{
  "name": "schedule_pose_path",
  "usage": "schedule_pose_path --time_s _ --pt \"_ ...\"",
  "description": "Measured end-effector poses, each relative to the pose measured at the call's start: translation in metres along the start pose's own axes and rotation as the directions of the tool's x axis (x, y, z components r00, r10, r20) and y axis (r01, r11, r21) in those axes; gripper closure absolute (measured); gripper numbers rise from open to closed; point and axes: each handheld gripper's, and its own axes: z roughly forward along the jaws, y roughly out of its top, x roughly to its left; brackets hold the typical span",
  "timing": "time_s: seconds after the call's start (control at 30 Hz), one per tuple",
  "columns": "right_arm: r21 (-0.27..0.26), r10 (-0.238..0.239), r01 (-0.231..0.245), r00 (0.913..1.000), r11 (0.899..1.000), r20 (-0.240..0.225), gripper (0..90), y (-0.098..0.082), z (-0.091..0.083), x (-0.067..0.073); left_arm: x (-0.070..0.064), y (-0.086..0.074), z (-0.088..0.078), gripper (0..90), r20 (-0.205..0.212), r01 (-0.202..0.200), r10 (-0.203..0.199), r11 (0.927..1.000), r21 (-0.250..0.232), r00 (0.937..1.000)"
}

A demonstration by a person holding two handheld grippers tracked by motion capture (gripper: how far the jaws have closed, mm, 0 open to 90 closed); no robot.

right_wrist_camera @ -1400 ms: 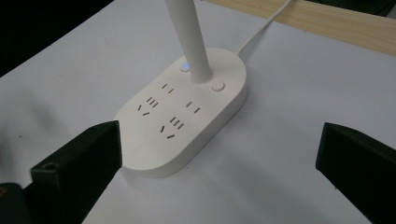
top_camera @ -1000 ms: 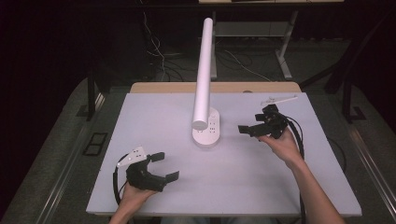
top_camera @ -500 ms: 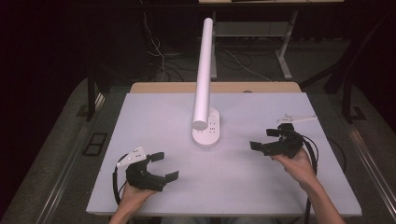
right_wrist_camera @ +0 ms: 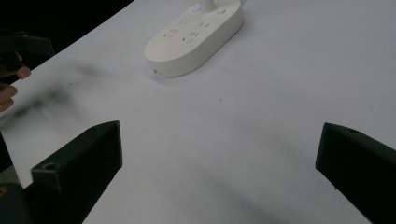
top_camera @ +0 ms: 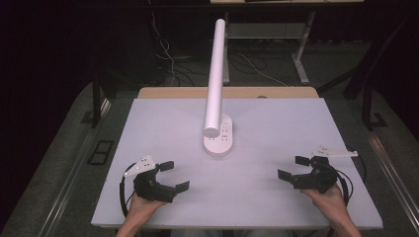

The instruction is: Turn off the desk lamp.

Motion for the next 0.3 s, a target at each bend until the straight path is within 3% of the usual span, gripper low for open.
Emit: schedule_pose_path --time_s 0.1,0.3 --pt "-0.013 0.009 -0.009 0.9999 1.000 0.012 0.5 -0.011 -0.005 0.000 0.000 0.000 0.001 0.0 0.000 0.001 -0.001 1.0000 0.003 1.0000" --pt "-0.042 -0.015 0.016 0.9995 0.999 0.026 0.6 -0.020 -0.010 0.000 0.000 0.000 0.002 0.0 0.003 0.002 -0.002 1.0000 0.005 1.0000"
